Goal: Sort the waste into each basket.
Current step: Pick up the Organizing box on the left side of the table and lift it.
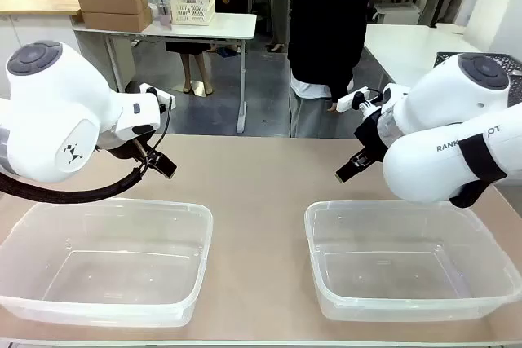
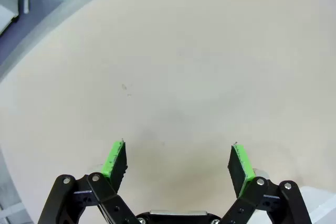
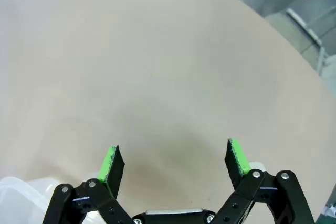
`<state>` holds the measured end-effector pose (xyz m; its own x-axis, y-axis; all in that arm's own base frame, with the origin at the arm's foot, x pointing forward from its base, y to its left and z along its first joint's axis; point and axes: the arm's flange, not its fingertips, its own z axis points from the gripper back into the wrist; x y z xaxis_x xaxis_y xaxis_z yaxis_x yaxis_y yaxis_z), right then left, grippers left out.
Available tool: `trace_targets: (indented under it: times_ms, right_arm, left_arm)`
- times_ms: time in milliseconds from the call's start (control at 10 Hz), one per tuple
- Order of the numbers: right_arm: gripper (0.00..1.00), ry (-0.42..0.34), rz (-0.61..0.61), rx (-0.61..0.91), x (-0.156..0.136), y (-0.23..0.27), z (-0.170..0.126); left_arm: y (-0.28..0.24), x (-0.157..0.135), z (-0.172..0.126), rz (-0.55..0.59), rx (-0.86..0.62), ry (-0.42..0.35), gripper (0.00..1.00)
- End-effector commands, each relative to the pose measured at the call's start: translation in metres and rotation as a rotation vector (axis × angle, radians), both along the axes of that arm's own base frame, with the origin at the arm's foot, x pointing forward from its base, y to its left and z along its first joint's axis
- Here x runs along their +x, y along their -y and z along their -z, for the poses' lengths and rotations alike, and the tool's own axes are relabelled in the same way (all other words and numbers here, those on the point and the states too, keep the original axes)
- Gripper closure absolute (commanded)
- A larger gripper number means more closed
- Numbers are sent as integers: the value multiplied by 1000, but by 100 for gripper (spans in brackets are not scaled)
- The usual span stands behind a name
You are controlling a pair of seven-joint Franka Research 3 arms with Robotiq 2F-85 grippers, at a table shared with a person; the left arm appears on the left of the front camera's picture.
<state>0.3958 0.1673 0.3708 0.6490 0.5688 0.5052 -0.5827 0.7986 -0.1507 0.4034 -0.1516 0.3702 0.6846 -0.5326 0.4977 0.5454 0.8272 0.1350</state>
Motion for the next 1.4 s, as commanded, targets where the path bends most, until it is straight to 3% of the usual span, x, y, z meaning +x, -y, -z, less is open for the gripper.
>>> trace_targets:
  times_ms: [0, 1100, 1200, 1300]
  right_arm:
    - [0, 0, 0, 0, 0, 0, 0]
    - [0, 0, 0, -1, 0, 0, 0]
    - [0, -64, -26, 53, -15, 5, -47]
    - [0, -123, 112, 13, -42, 18, -96]
  left_arm:
    - [0, 0, 0, 0, 0, 0, 0]
    - [0, 0, 0, 0, 0, 0, 0]
    - [-8, -12, -45, -24, 51, -23, 0]
    - [-13, -40, -97, -137, 11, -18, 0]
